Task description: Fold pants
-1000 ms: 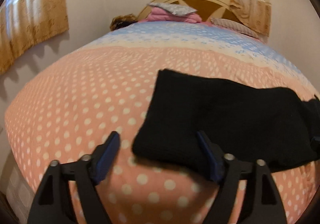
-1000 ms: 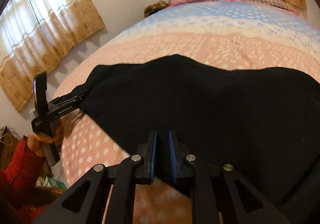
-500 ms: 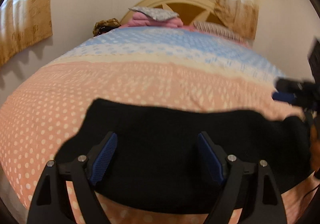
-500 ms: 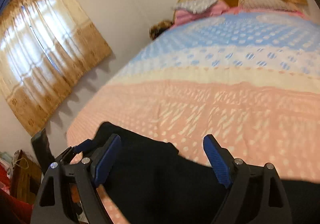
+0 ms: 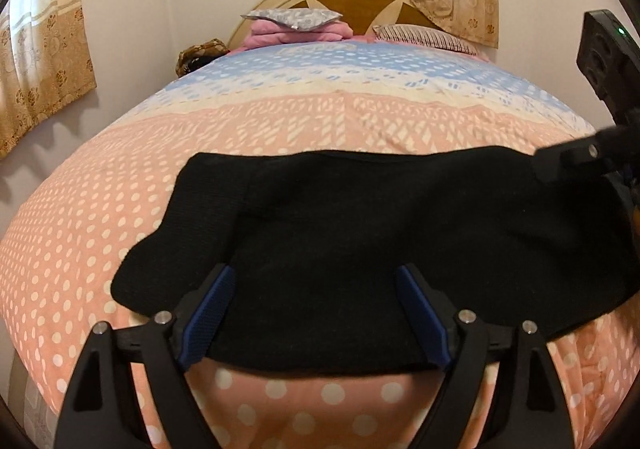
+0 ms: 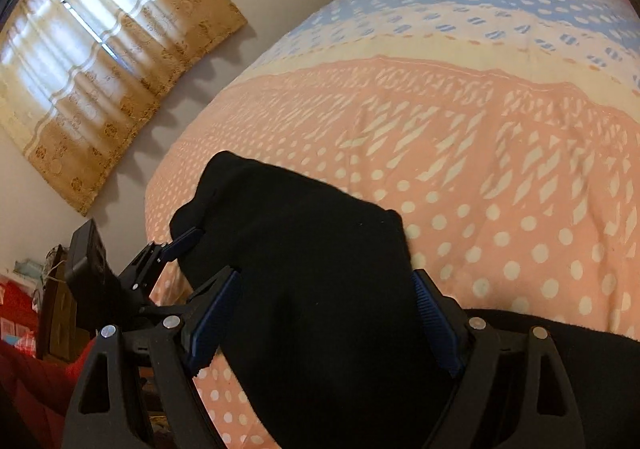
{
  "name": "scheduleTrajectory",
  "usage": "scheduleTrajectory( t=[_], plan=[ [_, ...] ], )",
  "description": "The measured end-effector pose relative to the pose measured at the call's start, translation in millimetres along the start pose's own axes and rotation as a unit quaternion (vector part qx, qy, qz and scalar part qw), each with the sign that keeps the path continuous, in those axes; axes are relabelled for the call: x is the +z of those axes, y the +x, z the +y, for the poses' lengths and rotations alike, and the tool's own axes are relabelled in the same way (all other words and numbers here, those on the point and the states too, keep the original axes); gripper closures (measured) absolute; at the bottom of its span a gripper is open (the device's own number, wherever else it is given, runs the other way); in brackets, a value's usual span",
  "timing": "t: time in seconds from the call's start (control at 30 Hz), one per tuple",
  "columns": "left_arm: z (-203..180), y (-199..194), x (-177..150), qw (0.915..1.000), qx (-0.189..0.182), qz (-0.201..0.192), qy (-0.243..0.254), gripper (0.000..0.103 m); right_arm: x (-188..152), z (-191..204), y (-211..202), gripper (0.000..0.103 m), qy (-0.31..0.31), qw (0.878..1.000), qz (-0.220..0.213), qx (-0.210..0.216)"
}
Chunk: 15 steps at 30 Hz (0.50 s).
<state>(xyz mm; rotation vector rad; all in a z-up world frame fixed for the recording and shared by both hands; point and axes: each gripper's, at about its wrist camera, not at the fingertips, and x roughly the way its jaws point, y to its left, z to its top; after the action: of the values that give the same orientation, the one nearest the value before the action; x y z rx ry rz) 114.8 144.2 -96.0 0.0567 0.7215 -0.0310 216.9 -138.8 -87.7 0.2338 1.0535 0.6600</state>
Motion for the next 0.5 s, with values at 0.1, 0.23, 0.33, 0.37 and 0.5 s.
scheduleTrajectory(
  t=[0.1,0.23,0.33,0.37,0.5],
  plan=[
    [2,1,-1,1.0,-0.005,0.0,-0.004,0.016,4,-10,-11,0.018,0.017,1.0,-0.02,-0.007],
    [1,3,0,1.0,-0.005,0.0,-0.003,0.016,9,-17,-17,0.017,0.028,0.999,-0.016,0.015],
    [1,4,-1,1.0,-0.006,0.001,-0.003,0.015,6,-11,-15,0.017,0.035,0.997,0.017,0.064],
    [0,4,-1,1.0,-0.005,0.001,-0.003,0.015,5,-6,-15,0.017,0.026,0.997,0.026,0.065],
    [0,4,-1,1.0,-0.006,0.0,-0.003,0.015,-2,9,-24,0.017,0.005,0.997,0.031,0.066]
  ],
)
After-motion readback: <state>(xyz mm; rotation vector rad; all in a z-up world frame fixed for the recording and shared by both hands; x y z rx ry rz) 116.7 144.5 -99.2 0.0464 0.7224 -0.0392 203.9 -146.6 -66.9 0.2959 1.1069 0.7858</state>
